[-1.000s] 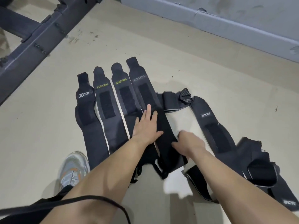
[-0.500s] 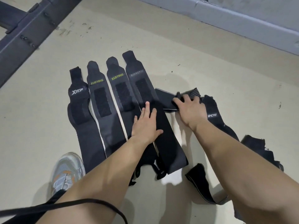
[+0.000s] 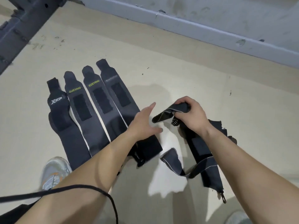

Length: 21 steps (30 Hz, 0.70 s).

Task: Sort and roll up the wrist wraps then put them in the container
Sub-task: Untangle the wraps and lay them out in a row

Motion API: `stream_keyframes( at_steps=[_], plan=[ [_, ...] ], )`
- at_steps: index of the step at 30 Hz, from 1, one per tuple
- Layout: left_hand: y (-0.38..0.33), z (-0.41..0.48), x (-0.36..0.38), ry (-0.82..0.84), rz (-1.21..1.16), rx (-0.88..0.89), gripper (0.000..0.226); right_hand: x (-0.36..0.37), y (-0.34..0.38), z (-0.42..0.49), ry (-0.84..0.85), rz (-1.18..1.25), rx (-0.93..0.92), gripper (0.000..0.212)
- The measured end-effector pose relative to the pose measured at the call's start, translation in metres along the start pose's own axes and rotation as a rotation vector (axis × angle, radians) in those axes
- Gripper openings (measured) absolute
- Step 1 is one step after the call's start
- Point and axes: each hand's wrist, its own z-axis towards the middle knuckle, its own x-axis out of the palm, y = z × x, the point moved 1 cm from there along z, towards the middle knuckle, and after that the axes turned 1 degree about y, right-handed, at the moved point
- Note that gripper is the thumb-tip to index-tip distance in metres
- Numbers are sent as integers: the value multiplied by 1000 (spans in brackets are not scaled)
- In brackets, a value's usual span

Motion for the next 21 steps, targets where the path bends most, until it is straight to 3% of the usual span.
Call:
stream_keyframes(
  at_steps=[2,5,10,14,17,21],
  plan=[
    [-33,-15,4,77,-238,35,105,-13,18,-15,88,137,7,23],
    [-74,-39,-6,74,-420,107,56,-38,44,-38,195,193,28,18],
    [-114,-86,-39,-20,-364,189,12,-87,79,-81,282,135,136,29],
    [-144,-119,-59,-138,-154,280,19,-117,104,-114,285,-52,180,29],
    [-168,-144,-71,-161,-46,348,23,-138,119,-142,359,-158,208,12],
    [-198,-177,-79,-203,115,426,21,-165,136,-182,418,-131,189,10]
  ],
)
